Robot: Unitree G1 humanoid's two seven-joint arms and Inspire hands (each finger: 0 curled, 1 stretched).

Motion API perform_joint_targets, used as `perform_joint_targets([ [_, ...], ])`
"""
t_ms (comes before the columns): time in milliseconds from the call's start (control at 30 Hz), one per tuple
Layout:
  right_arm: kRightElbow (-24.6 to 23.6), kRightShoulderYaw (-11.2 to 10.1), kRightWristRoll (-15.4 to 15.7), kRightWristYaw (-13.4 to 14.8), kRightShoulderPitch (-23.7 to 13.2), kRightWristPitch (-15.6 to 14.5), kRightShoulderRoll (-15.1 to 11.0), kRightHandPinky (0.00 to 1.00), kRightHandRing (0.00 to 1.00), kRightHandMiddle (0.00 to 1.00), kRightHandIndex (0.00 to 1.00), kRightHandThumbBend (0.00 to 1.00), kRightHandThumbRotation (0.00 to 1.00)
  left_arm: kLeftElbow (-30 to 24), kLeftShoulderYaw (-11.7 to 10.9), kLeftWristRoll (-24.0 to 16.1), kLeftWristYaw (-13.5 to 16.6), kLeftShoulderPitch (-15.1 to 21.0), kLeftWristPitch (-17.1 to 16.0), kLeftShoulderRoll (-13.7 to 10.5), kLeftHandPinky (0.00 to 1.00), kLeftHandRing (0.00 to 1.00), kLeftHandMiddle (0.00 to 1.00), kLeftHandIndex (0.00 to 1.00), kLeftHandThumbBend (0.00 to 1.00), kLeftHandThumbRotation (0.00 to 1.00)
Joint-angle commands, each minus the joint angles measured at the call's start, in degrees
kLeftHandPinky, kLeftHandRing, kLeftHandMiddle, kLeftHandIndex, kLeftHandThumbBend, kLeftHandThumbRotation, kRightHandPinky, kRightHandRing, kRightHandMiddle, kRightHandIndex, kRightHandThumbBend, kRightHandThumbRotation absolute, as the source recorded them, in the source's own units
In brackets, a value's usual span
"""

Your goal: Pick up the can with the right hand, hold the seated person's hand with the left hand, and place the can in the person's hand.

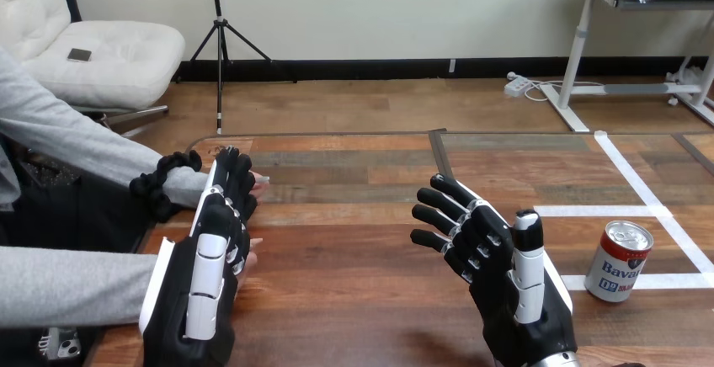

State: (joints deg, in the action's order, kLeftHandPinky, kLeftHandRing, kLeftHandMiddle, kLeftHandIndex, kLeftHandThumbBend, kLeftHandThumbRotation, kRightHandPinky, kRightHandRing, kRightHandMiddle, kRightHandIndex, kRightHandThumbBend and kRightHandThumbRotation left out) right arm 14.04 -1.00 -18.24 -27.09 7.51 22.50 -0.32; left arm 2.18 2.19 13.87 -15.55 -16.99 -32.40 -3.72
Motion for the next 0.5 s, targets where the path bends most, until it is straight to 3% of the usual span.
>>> perform_joint_targets([
  [0, -1.76, -0.4, -0.73, -0.33, -2.41, 0.8, 0.25, 0.79, 0.85, 0.85, 0.85, 0.89, 1.0, -0.74, 0.06, -0.45, 0.46, -0.16, -1.54, 1.87, 1.0, 1.0, 1.0, 1.0, 0.58, 1.0],
  [467, -2.08, -0.37, -0.65, -0.14, -2.32, 0.32, 0.11, 0.79, 0.85, 0.85, 0.85, 0.9, 1.0, -0.39, 0.18, -1.15, 1.22, 0.01, -2.07, 1.98, 1.0, 1.0, 1.0, 1.0, 0.56, 1.0],
])
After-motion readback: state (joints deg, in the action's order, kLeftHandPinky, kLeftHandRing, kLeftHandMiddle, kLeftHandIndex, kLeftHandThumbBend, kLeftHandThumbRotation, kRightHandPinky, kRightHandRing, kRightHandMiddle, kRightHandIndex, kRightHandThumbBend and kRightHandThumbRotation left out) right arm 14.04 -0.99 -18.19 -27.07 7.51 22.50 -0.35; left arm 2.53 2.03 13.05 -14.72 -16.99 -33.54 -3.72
